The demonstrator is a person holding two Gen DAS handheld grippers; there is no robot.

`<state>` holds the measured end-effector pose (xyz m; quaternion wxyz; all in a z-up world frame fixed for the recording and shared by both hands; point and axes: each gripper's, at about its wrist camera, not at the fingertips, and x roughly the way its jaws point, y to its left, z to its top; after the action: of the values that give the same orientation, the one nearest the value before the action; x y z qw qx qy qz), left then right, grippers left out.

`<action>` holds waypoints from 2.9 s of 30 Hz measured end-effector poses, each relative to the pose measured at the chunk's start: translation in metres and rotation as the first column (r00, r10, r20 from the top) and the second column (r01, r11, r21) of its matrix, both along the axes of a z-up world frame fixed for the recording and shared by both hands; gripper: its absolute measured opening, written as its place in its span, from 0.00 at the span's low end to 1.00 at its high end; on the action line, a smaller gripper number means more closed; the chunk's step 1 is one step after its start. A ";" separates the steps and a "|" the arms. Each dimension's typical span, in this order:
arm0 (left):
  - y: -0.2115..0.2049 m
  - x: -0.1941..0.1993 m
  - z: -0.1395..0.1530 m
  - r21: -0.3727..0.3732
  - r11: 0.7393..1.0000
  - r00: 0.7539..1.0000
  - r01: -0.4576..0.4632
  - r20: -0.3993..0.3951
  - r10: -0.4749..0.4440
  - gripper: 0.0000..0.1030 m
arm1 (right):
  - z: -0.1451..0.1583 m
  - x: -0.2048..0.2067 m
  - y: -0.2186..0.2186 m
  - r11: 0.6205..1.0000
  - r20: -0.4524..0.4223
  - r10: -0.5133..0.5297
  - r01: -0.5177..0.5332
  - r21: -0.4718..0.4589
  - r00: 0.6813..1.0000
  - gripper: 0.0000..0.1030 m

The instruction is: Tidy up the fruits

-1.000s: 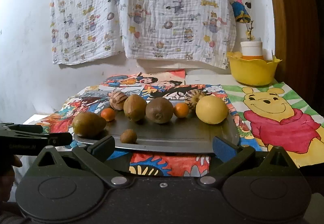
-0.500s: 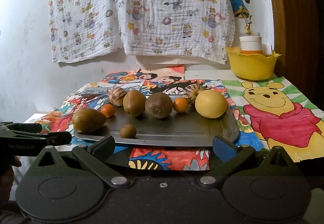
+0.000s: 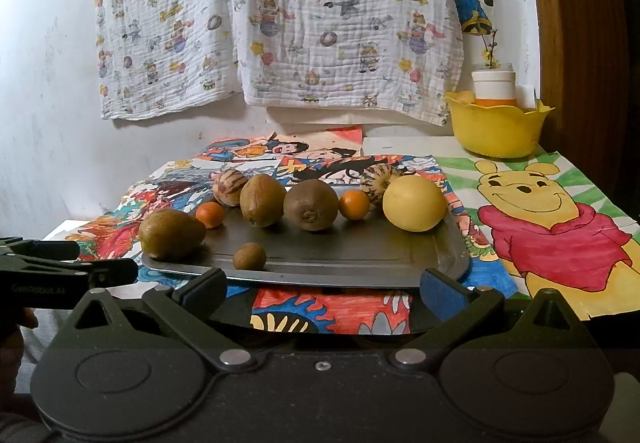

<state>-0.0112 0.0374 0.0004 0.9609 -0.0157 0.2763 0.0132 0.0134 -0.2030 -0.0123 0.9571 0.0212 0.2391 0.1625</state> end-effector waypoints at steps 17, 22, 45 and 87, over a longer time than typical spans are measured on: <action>0.000 -0.001 -0.002 -0.003 1.000 1.000 0.003 -0.007 -0.003 0.99 | 0.000 0.000 0.000 1.000 -0.002 0.001 -0.001 -0.002 1.000 0.99; 0.000 0.000 -0.002 -0.003 1.000 1.000 0.003 -0.007 -0.003 0.99 | -0.001 0.000 0.001 1.000 -0.004 0.005 -0.005 0.000 1.000 0.99; 0.000 -0.001 -0.005 -0.007 1.000 1.000 0.002 -0.012 -0.002 0.99 | -0.002 0.000 0.002 1.000 -0.007 0.005 -0.005 -0.002 1.000 0.99; 0.001 -0.001 -0.006 -0.010 1.000 1.000 0.003 -0.016 -0.003 0.99 | -0.001 0.000 0.004 1.000 -0.005 0.006 -0.006 -0.002 1.000 0.99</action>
<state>-0.0120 0.0381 -0.0056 0.9585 -0.0199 0.2842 0.0107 0.0129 -0.1995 -0.0138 0.9560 0.0198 0.2417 0.1650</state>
